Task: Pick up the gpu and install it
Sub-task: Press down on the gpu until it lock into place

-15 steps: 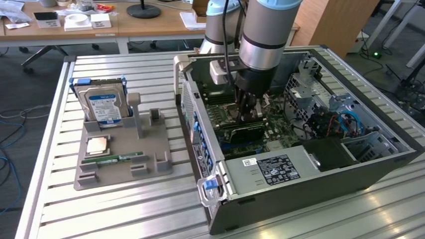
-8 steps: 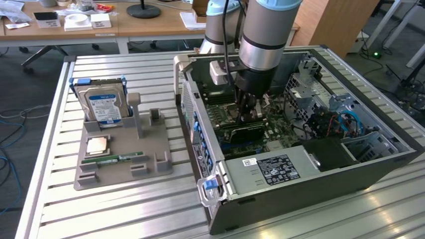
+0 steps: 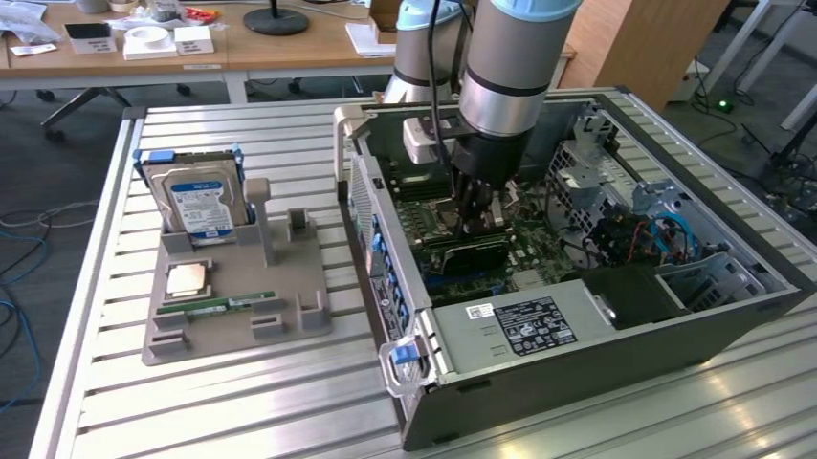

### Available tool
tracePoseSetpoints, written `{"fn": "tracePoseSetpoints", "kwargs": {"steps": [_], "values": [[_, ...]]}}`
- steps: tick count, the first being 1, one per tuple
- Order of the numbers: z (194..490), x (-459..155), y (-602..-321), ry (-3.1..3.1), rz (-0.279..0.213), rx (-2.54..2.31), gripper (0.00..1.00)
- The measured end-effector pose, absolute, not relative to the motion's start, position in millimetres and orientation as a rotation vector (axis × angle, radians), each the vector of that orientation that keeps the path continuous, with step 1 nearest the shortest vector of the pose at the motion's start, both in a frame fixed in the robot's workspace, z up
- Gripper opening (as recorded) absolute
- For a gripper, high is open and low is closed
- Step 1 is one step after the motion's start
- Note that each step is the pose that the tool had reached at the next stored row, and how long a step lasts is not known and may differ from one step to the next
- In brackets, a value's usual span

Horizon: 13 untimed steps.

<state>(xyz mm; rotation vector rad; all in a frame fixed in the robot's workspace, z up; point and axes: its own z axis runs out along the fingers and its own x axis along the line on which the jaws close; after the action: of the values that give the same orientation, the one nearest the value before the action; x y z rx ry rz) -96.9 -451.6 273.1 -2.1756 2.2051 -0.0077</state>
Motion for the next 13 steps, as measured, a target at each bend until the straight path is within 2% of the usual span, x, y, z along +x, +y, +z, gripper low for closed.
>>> {"fn": "tracePoseSetpoints", "kwargs": {"steps": [13], "values": [[269.5, -96.9, -451.6, 2.205, -0.008, -2.176, 0.11]]}}
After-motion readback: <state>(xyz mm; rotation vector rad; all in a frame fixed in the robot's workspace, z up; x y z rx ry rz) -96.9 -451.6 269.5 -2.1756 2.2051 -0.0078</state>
